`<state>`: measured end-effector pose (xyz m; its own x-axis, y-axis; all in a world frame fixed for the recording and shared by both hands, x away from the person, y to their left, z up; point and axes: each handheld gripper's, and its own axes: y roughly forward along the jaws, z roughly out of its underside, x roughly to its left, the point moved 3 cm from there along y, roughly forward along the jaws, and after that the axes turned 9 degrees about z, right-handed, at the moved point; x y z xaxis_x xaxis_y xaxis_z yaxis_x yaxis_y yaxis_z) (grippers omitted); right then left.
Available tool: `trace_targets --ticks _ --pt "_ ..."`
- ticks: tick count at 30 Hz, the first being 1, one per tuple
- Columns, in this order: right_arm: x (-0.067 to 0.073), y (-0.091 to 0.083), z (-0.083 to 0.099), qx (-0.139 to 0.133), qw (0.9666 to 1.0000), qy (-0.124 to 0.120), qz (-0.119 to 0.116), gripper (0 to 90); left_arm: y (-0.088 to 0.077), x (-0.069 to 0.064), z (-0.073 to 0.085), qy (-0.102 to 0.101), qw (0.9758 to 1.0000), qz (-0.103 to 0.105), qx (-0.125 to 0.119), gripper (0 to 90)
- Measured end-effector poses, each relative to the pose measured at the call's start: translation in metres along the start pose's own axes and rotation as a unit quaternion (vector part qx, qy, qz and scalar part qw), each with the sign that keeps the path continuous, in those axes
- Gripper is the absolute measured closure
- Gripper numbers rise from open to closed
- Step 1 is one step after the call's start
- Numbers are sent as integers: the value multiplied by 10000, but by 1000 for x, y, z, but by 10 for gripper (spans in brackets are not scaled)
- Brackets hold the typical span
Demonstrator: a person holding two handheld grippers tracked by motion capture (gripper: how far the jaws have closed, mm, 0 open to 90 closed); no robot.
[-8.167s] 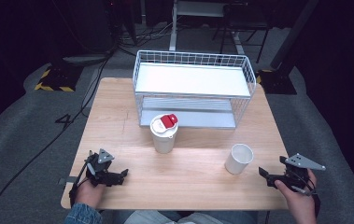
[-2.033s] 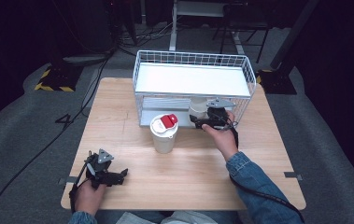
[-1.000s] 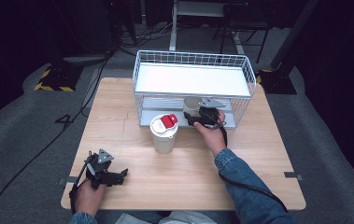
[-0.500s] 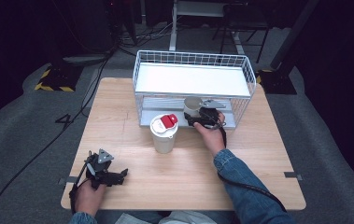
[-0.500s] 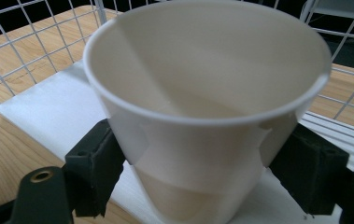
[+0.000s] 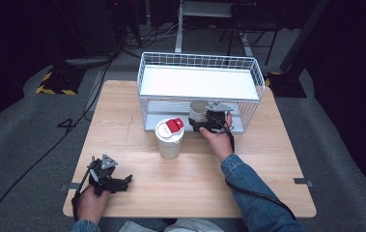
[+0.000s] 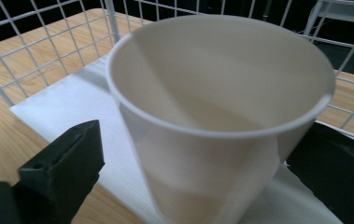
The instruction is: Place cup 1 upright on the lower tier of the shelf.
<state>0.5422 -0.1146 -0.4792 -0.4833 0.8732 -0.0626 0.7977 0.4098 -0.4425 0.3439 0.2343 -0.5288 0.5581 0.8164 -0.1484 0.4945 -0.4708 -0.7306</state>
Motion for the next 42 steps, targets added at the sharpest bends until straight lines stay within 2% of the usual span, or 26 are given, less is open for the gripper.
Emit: trace_targets --ticks 6,13,14,18,20,23,24,28,29,30,35,37,39,41,42 --pt "-1 -5 1 -3 10000 47 -25 28 0 0 0 -1 10000 -1 0 0" --pt "-10 -23 7 -83 10000 20 5 27 0 -1 0 68 10000 44 27 0" --pt "-13 -30 9 -87 10000 36 16 29 0 -1 0 143 9999 55 43 0" --pt "-16 -42 10 -106 9999 47 63 30 -1 -3 1 162 9998 128 61 0" --pt "-18 -58 11 -155 9999 14 -59 32 0 -3 0 205 9997 141 64 0" --pt "-20 -66 11 -159 9998 -26 -88 32 -1 -2 0 212 9996 148 70 0" --pt "-20 -75 12 -155 9997 -66 -151 35 -1 -2 0 218 9996 164 74 0" --pt "-21 -93 13 -180 9994 -162 -227 38 -1 -2 0 231 9996 164 74 0" --pt "-21 -93 13 -180 9994 -162 -227 38 -1 -2 0 231 9996 164 74 0" --pt "-20 -103 14 -164 9993 -246 -245 38 -1 -2 0 232 9996 165 75 0" --pt "-20 -123 19 -156 9986 -413 -279 46 -1 -2 0 234 9996 165 76 0" --pt "-20 -132 23 -80 9983 -466 -326 46 -1 -2 0 235 9996 154 70 0" --pt "-23 -139 27 -5 9982 -442 -408 46 0 -3 0 218 9996 143 57 1" --pt "-24 -143 29 6 9984 -397 -397 46 0 -3 0 208 9997 141 52 0" --pt "-29 -151 33 60 9987 -339 -380 46 0 -3 0 211 9997 141 53 1"
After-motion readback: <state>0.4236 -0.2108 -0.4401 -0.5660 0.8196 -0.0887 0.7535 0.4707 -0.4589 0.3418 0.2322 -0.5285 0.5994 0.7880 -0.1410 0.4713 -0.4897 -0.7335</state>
